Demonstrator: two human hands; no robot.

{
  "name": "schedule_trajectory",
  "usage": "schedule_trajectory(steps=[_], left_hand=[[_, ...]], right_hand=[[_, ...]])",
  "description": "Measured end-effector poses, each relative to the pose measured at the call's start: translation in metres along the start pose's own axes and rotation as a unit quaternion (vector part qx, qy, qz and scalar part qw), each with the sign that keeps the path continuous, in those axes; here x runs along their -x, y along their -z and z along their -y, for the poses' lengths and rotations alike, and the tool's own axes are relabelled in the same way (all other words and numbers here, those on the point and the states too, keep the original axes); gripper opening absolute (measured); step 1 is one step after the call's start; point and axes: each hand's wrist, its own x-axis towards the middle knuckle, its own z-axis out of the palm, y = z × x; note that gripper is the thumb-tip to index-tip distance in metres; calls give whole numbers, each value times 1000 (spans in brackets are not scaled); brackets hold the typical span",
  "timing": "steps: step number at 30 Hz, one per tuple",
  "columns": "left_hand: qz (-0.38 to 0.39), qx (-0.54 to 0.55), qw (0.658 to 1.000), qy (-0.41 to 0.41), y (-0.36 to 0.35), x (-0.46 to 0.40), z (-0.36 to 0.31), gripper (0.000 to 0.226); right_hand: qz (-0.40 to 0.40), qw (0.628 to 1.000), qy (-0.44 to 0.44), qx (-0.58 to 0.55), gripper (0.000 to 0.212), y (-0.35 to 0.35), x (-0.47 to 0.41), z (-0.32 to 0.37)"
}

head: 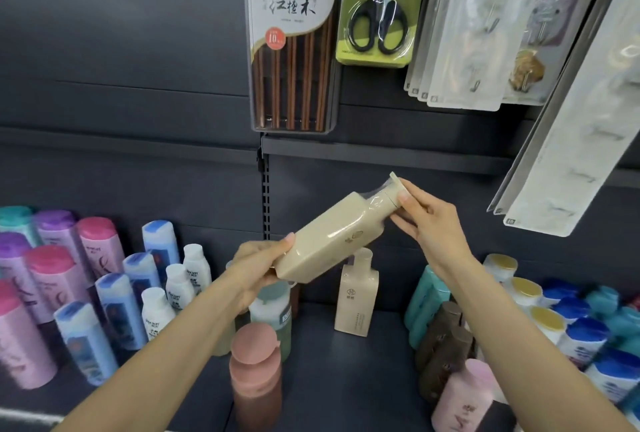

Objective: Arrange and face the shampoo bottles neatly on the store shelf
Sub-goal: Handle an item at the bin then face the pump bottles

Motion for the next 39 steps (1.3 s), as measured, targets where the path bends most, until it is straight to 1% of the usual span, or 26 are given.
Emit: schedule_trajectory(steps=[3, 7, 8, 10, 11, 14, 15, 17, 19, 20, 23, 25, 27, 29, 30, 31, 34, 36, 37, 39], left_hand=[[-43, 27, 998, -47, 3, 2, -3, 18], [-71, 68, 991, -93, 8, 4, -2, 38], [-75, 81, 988, -106, 9, 5, -2, 37], [-74, 91, 984, -132, 8, 8, -4, 30], [-73, 88, 983, -142, 8, 10, -4, 32], [-76, 57, 981, -170, 9, 10, -4, 63], [-70, 39, 980, -181, 9, 11, -5, 64], [-56, 21, 978, -200, 8, 13, -8, 57], [-52, 0, 977, -207, 8, 16, -14, 61], [-54, -16, 976, -212, 7, 16, -17, 64], [-68, -60, 973, -211, 7, 13, -20, 81], [-75, -71, 972, -211, 6, 13, -17, 87], [-84, -78, 969, -217, 4, 15, -17, 86], [-90, -99, 961, -241, 3, 17, -19, 73], [-94, -111, 956, -254, 2, 17, -21, 66], [-98, -122, 952, -262, 2, 17, -23, 65], [-92, -164, 949, -254, 4, 16, -21, 79], [-67, -182, 951, -243, 6, 16, -17, 86], [-57, -188, 951, -240, 6, 15, -13, 88], [-64, -186, 953, -230, 6, 11, -8, 88]], right_hand=[[17, 999, -3, -30, 35, -1, 3, 0], [33, 993, -30, -111, 39, -6, 5, -2], [26, 989, -44, -137, 37, -8, 6, -1], [2, 980, -70, -187, 25, -12, 10, 0], [-8, 978, -74, -193, 21, -14, 12, -1], [-20, 984, -60, -165, 22, -16, 13, -5], [-27, 984, -64, -162, 20, -15, 12, -5], [-30, 984, -72, -163, 17, -12, 12, -4], [-19, 982, -61, -175, 19, -11, 13, -2], [-9, 982, -50, -180, 21, -11, 14, -1], [19, 981, -26, -193, 28, -10, 15, -1], [36, 980, -22, -196, 32, -8, 15, 1], [53, 979, -17, -194, 33, -7, 16, 3], [59, 978, -14, -200, 34, -7, 17, 0], [56, 977, -14, -204, 34, -7, 17, -1], [48, 978, -15, -204, 32, -9, 16, -2], [4, 983, -14, -184, 23, -14, 14, -4], [-35, 986, -16, -165, 20, -16, 12, -2], [-49, 987, -18, -154, 19, -17, 11, -1], [-59, 990, -23, -122, 21, -17, 9, 2]])
